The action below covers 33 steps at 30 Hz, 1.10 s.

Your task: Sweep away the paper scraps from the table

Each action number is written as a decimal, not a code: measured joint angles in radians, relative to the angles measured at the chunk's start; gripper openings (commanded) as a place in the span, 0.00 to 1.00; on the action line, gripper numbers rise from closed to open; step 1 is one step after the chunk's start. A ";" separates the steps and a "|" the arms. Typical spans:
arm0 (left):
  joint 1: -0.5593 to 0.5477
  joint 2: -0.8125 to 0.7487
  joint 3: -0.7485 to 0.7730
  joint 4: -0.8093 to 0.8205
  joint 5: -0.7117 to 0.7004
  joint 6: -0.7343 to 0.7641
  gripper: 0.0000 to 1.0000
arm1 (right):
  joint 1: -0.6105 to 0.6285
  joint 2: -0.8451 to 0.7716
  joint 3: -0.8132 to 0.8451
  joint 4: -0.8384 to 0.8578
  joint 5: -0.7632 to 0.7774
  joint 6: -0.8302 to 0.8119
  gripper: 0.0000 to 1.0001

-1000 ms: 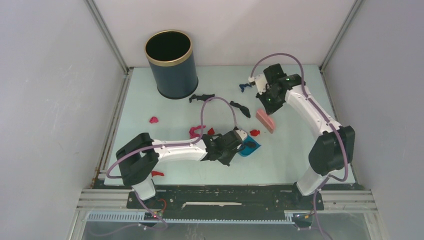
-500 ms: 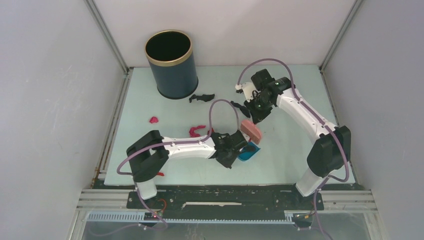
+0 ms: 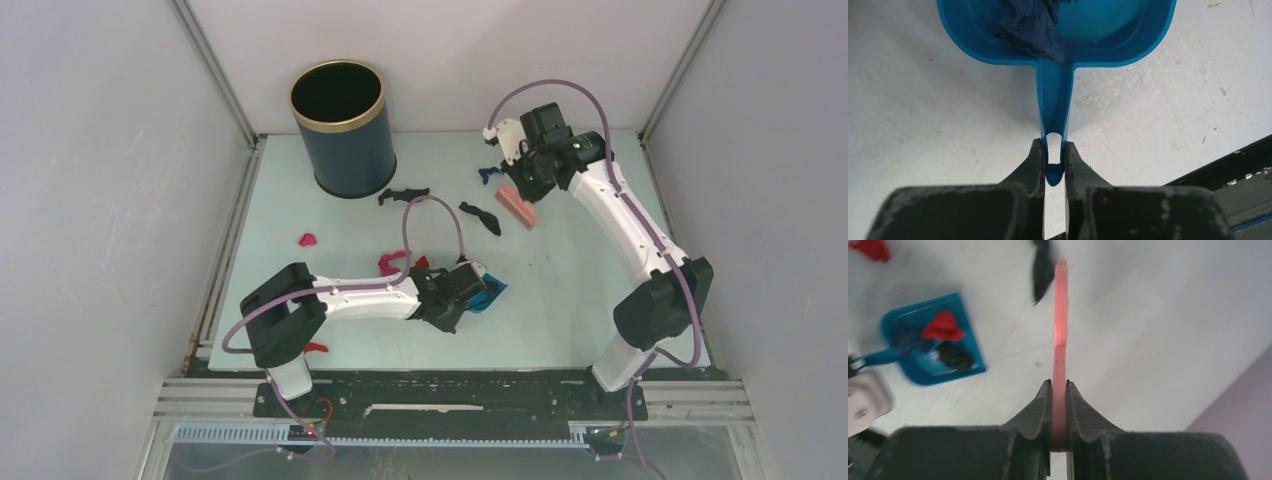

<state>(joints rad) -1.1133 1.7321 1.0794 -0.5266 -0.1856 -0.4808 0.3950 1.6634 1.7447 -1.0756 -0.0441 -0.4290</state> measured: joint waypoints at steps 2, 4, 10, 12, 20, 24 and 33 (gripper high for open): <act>0.002 -0.019 -0.018 -0.003 -0.002 -0.010 0.00 | -0.001 0.040 0.049 0.038 0.055 -0.033 0.00; 0.004 -0.043 -0.038 -0.011 -0.003 -0.026 0.00 | -0.001 0.121 0.128 0.087 0.106 -0.072 0.00; 0.008 -0.095 -0.056 -0.066 -0.002 -0.076 0.00 | 0.023 0.304 0.232 0.187 0.158 -0.163 0.00; 0.013 -0.106 -0.063 -0.082 0.003 -0.096 0.00 | 0.042 0.346 0.234 0.200 0.162 -0.198 0.00; 0.040 -0.115 -0.084 -0.093 0.008 -0.119 0.00 | 0.114 0.450 0.286 0.173 0.129 -0.291 0.00; 0.051 -0.114 -0.084 -0.085 0.010 -0.120 0.00 | 0.132 0.450 0.291 0.121 0.110 -0.295 0.00; 0.071 -0.065 -0.058 -0.073 0.016 -0.101 0.00 | 0.180 0.288 0.061 0.076 0.067 -0.243 0.00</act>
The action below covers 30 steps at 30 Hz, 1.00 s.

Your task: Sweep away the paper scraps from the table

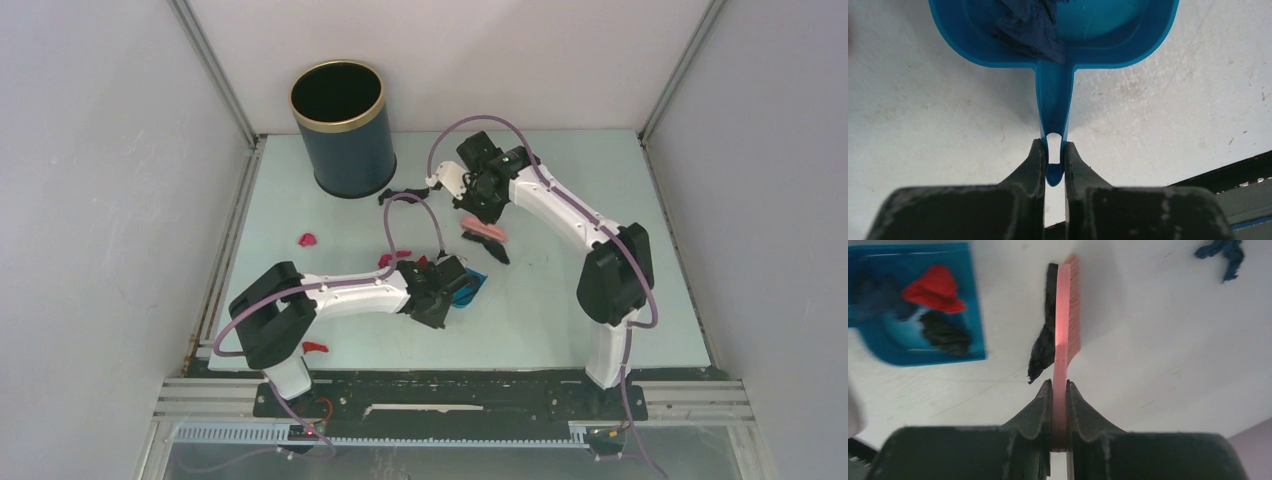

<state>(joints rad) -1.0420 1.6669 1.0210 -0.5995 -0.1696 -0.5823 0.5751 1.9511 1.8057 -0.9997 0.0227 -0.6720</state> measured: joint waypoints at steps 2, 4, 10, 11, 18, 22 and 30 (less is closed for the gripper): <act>0.002 0.010 0.010 0.006 0.001 0.007 0.00 | 0.008 -0.038 -0.022 -0.025 -0.034 0.040 0.00; 0.004 0.023 0.021 0.012 0.004 0.012 0.00 | 0.011 -0.066 -0.032 -0.053 -0.084 0.090 0.00; 0.005 0.043 0.043 0.024 0.009 0.026 0.00 | 0.010 -0.092 -0.046 -0.112 -0.230 0.209 0.00; 0.005 0.043 0.043 0.024 0.009 0.027 0.00 | 0.010 -0.094 -0.046 -0.117 -0.248 0.224 0.00; 0.006 0.043 0.038 0.058 0.028 0.035 0.00 | 0.011 -0.128 -0.046 -0.133 -0.333 0.308 0.00; 0.006 0.038 0.015 0.098 0.041 0.042 0.00 | 0.011 -0.143 -0.046 -0.137 -0.329 0.332 0.00; 0.006 0.001 -0.050 0.174 0.043 0.061 0.00 | 0.010 -0.145 -0.037 -0.148 -0.229 0.342 0.00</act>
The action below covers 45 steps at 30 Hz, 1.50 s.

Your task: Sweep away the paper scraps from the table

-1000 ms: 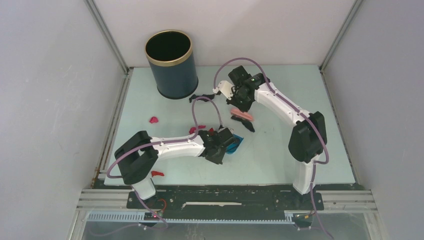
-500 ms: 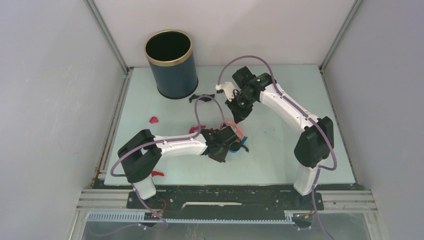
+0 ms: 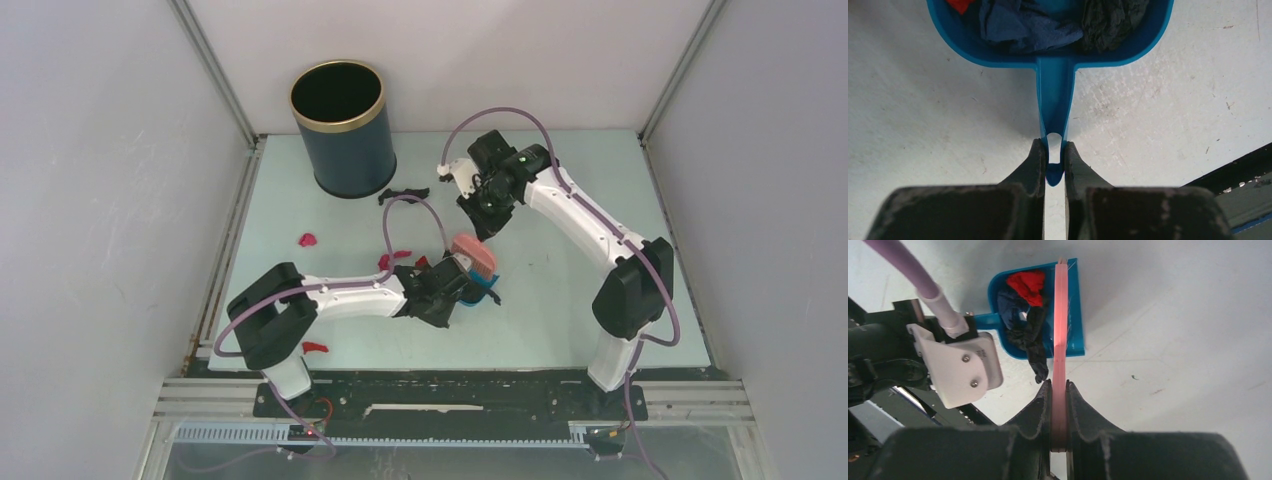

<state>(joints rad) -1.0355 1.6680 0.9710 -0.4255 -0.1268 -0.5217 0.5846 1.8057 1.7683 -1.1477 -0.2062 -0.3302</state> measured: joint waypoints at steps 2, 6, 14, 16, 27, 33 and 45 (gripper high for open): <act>0.000 -0.005 -0.013 0.017 0.000 0.003 0.00 | 0.000 -0.006 0.000 0.000 0.031 0.000 0.00; 0.000 -0.019 -0.026 0.040 0.003 0.008 0.00 | -0.001 -0.032 0.001 0.003 0.085 0.000 0.00; -0.003 -0.042 -0.031 0.051 0.016 0.007 0.00 | -0.089 -0.184 -0.076 0.057 0.145 0.004 0.00; -0.003 -0.063 -0.034 0.050 0.019 0.007 0.00 | -0.157 -0.264 -0.158 0.098 0.145 0.023 0.00; -0.016 -0.086 0.076 -0.023 0.003 0.016 0.00 | -0.569 -0.590 -0.637 0.298 -0.102 0.153 0.00; -0.016 -0.077 0.191 -0.093 -0.034 0.035 0.00 | -0.673 -0.625 -0.776 0.409 -0.206 0.190 0.00; 0.053 -0.048 0.475 -0.300 -0.092 0.079 0.00 | -0.764 -0.625 -0.869 0.478 -0.444 0.213 0.00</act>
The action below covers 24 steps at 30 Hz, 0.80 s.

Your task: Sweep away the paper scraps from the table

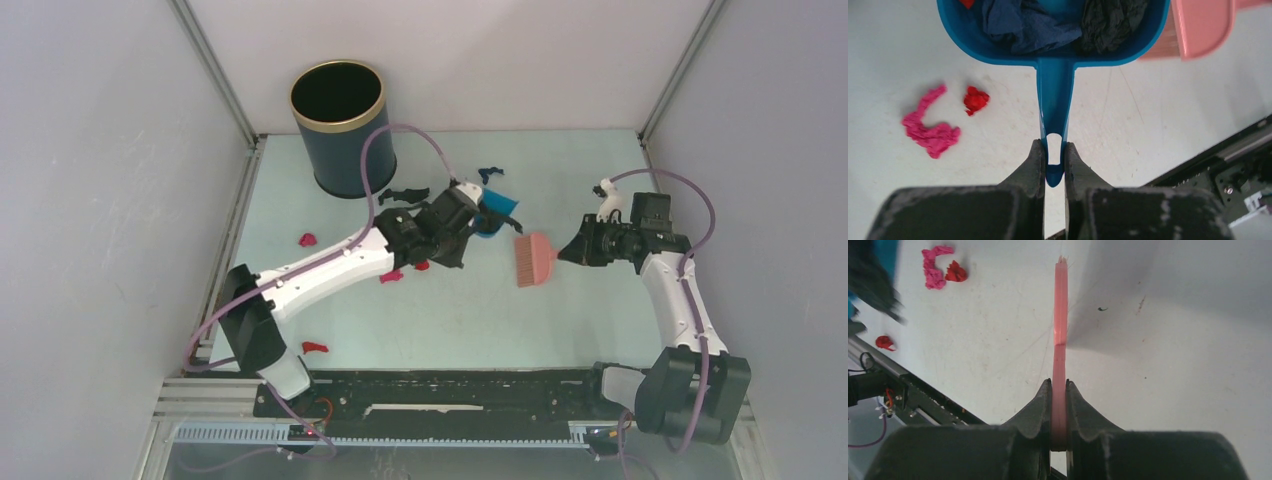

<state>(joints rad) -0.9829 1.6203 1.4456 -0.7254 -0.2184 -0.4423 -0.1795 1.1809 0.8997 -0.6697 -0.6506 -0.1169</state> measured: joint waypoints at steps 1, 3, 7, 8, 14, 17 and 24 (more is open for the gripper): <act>0.015 0.001 0.027 -0.015 -0.005 0.005 0.00 | -0.004 0.000 0.000 0.001 -0.016 0.000 0.00; 0.049 0.001 0.079 -0.044 -0.008 0.010 0.00 | -0.010 0.000 0.000 0.000 -0.040 -0.001 0.00; 0.130 0.001 0.165 -0.079 -0.009 0.018 0.00 | -0.011 0.000 0.000 -0.001 -0.063 -0.010 0.00; 0.150 0.003 0.184 -0.087 -0.010 0.018 0.00 | -0.011 0.000 0.000 -0.002 -0.067 -0.011 0.00; 0.245 0.056 0.327 -0.131 -0.010 0.026 0.00 | -0.011 0.000 0.000 -0.005 -0.077 -0.016 0.00; 0.280 0.100 0.417 -0.156 -0.003 0.026 0.00 | -0.012 0.000 0.000 -0.008 -0.077 -0.019 0.00; 0.374 0.245 0.704 -0.206 0.039 0.026 0.00 | -0.038 0.001 0.000 -0.010 -0.082 -0.027 0.00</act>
<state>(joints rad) -0.6086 1.8652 2.1494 -0.9314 -0.1795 -0.4164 -0.2173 1.1820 0.8997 -0.6792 -0.7322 -0.1436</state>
